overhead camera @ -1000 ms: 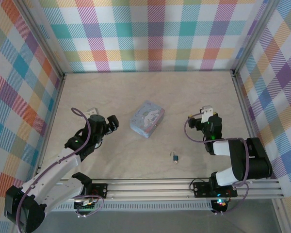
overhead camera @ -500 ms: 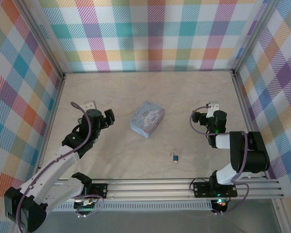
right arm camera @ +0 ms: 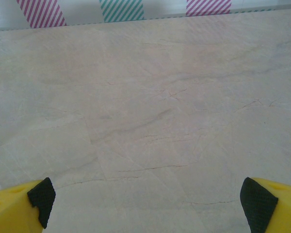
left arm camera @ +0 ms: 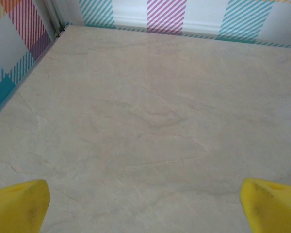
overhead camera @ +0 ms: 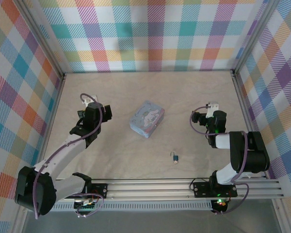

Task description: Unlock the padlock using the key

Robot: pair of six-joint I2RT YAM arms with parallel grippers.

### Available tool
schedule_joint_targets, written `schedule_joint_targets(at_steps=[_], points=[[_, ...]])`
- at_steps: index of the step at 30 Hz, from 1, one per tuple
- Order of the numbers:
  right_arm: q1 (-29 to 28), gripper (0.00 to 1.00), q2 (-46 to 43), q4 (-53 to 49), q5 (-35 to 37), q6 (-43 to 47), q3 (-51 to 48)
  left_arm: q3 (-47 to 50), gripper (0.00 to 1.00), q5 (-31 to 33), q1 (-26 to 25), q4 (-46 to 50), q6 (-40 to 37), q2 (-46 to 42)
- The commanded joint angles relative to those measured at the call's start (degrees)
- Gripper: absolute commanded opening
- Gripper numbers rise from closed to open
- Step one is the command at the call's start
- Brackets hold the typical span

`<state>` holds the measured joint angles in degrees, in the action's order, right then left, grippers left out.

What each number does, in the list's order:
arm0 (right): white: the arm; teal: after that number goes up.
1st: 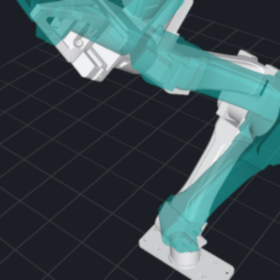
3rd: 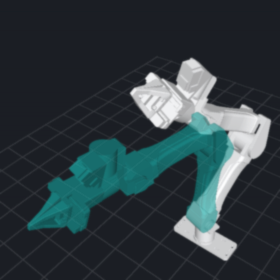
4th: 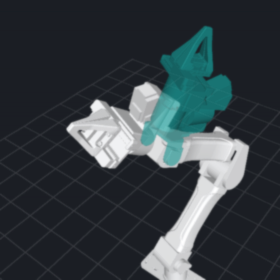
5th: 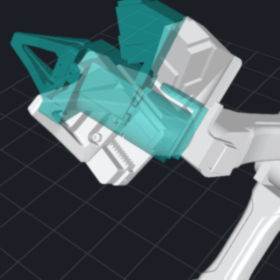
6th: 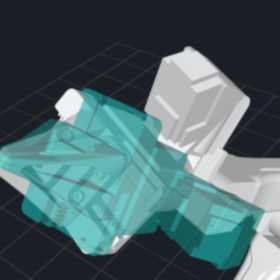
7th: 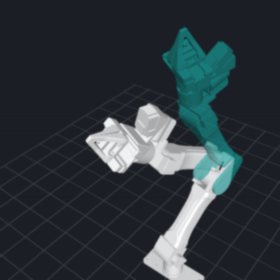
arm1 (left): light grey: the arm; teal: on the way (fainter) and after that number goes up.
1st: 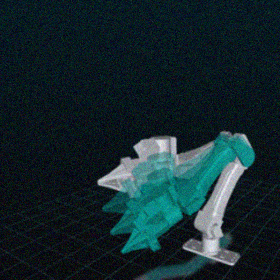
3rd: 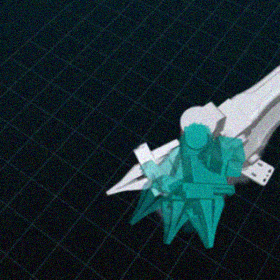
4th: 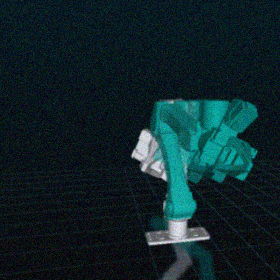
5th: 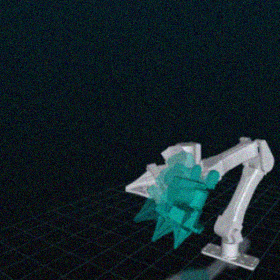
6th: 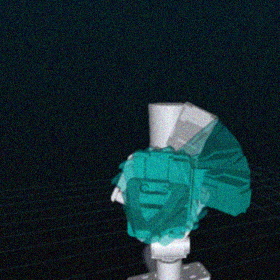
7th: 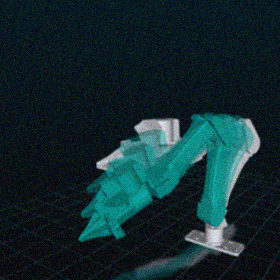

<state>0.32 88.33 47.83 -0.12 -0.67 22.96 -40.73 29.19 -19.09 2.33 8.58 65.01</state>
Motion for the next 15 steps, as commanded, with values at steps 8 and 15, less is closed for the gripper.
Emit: schedule_joint_targets(at_steps=[8,15], points=[[-0.1,1.00,-0.4,0.2,-1.1,-0.5,0.3,5.8,1.00,-0.9,5.2,-12.6,-8.5,4.5],[-0.2,1.00,-0.4,0.1,-1.1,-0.4,0.3,11.4,1.00,-8.1,6.3,-25.3,-13.4,7.0]])
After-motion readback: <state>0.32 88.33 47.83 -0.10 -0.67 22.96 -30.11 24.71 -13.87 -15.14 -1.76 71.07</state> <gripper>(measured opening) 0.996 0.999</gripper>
